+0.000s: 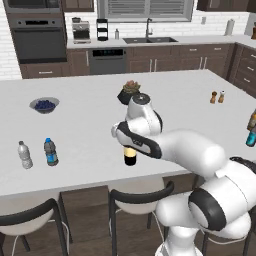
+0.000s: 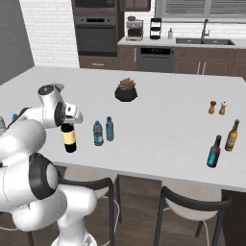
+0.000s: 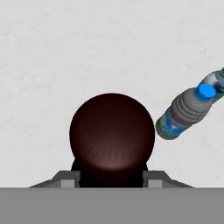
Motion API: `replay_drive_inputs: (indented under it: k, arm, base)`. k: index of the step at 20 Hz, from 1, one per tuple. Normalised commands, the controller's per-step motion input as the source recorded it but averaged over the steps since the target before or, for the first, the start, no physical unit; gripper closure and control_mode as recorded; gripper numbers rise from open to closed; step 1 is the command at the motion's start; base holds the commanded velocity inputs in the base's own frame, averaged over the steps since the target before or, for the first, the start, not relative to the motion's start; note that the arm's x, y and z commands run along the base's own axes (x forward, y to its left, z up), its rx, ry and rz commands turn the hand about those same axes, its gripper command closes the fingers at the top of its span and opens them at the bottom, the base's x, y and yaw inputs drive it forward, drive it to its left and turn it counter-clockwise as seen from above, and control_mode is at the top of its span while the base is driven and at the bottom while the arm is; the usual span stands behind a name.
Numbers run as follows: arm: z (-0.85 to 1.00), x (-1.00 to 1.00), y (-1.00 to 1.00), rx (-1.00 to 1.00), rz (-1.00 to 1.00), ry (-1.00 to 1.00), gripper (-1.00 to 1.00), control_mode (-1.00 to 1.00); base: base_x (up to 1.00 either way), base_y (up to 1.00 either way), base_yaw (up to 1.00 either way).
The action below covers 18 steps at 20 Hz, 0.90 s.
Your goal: Move the plastic bottles in the middle to the plastics group, and the glass bottles in the middle to the glass group.
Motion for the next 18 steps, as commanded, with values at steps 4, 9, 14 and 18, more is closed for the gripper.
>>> replay_drive_inputs:
  k: [4, 9, 14, 18]
  arm:
    - [0.1, -0.85, -0.47, 0.0, -0.02, -0.01, 1.0, -1.0]
    - [0.18, -0.19, -0.9, 0.01, -0.14, 0.0, 1.0, -1.0]
    - [0.4, -0.02, -0.88, 0.06, -0.13, 0.0, 1.0, -1.0]
    - [0.42, 0.0, -0.99, 0.03, -0.13, 0.04, 1.0, -1.0]
  base:
    - [0.0, 0.0, 0.0]
    - [0.0, 0.0, 0.0]
    - [0.0, 0.0, 0.0]
    - [0.0, 0.0, 0.0]
